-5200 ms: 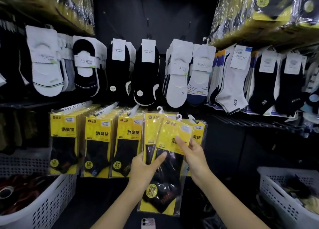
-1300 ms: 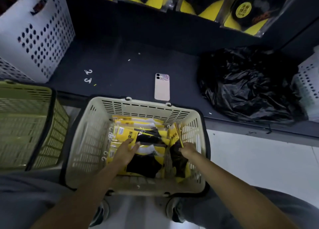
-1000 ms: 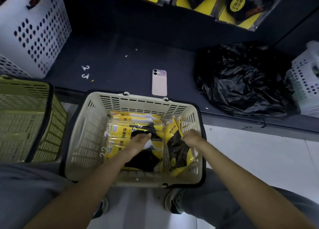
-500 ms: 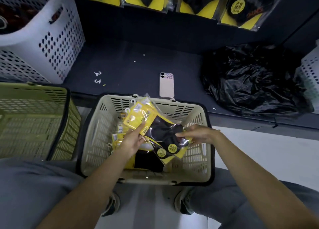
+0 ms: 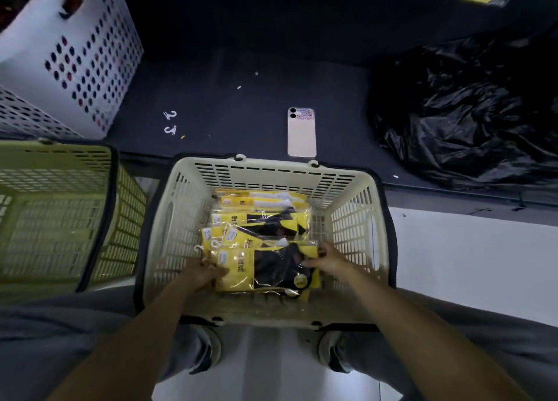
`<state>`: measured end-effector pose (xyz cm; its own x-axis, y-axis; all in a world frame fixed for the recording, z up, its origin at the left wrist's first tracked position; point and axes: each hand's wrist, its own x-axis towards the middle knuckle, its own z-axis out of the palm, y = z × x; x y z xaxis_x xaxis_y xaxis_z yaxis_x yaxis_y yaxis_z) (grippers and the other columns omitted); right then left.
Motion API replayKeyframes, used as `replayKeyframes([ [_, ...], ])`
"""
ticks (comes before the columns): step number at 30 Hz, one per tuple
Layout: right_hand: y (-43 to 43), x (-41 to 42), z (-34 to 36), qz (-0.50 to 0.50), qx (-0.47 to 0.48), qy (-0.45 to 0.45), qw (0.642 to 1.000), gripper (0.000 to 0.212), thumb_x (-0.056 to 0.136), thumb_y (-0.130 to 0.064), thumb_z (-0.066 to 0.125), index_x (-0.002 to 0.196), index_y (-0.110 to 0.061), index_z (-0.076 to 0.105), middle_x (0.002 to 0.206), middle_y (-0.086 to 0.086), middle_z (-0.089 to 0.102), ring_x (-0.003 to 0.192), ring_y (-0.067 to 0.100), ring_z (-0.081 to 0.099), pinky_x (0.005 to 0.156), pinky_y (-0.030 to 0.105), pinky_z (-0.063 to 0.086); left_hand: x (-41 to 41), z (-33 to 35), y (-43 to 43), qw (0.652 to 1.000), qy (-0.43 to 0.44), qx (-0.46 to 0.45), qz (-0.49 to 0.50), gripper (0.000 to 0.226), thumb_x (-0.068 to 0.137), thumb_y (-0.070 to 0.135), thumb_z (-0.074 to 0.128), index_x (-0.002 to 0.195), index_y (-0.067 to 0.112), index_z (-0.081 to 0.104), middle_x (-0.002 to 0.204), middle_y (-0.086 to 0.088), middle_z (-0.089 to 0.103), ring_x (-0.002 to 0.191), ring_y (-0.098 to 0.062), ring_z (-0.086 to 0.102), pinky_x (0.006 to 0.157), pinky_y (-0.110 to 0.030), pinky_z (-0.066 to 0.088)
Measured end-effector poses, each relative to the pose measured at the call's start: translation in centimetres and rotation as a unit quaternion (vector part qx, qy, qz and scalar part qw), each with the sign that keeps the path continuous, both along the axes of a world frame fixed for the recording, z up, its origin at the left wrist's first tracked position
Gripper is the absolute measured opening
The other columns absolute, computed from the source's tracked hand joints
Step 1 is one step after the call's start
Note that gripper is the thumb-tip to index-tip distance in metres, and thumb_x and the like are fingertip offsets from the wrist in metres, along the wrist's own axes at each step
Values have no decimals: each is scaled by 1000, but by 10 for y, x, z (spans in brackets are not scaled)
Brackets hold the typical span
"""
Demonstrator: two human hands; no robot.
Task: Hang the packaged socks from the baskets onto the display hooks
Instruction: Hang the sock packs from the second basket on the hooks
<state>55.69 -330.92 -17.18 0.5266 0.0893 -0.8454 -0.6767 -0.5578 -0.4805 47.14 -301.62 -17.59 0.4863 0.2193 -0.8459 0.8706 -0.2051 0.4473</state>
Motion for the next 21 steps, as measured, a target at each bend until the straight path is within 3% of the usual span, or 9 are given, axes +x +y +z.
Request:
replayKeyframes([
  [2,5,-11,-10,-53,6,35,998,70,77,-9,77,137,-2,41,139,15,51,120,23,51,95,28,44,-1,-5,-3,999,-4,-42,19,27,82,7,71,107,2,63,114,-17,65,96,-27,64,80,-37,53],
  [5,6,-23,-21,-36,14,127,991,66,79,-29,76,134,-6,50,141,13,50,130,28,45,110,40,37,-4,-10,-8,999,-5,-42,27,15,84,15,71,93,20,60,108,-10,67,83,-17,65,64,-26,51],
  [8,5,-23,-21,-9,25,126,992,66,79,-36,75,134,-9,50,142,12,48,126,23,46,108,33,36,-4,-14,-7,999,-2,-37,31,29,85,18,71,109,9,59,109,-14,65,91,-25,65,73,-36,54],
  [10,8,-22,-18,1,33,119,992,81,76,-44,74,142,-11,41,149,12,39,132,23,40,109,35,31,-3,-14,-7,997,3,-42,58,36,86,14,68,118,2,57,115,-18,64,99,-31,63,83,-43,54],
  [13,18,-16,0,-16,70,102,992,105,69,-55,73,151,-15,22,157,12,22,143,29,24,114,42,23,0,-4,-14,994,-8,-74,79,21,90,18,64,109,10,63,120,-16,64,92,-23,65,72,-33,55],
  [16,24,-1,32,-7,99,51,994,107,61,-61,73,149,-18,28,157,11,24,143,29,24,116,46,21,10,11,-26,993,-5,-64,103,42,88,34,65,122,10,59,127,-12,60,108,-28,61,84,-34,50],
  [19,16,19,78,-47,96,-42,993,106,54,-58,78,144,-18,39,150,9,39,138,27,36,114,45,28,30,43,-42,995,-4,-23,97,67,83,51,64,131,6,52,130,-14,56,116,-30,54,96,-40,45],
  [21,10,31,113,-97,107,-98,985,87,55,-53,80,129,-16,53,138,1,51,128,22,45,109,39,33,46,71,-51,992,-46,5,116,82,81,53,66,140,4,39,141,-14,47,127,-31,46,104,-41,40],
])
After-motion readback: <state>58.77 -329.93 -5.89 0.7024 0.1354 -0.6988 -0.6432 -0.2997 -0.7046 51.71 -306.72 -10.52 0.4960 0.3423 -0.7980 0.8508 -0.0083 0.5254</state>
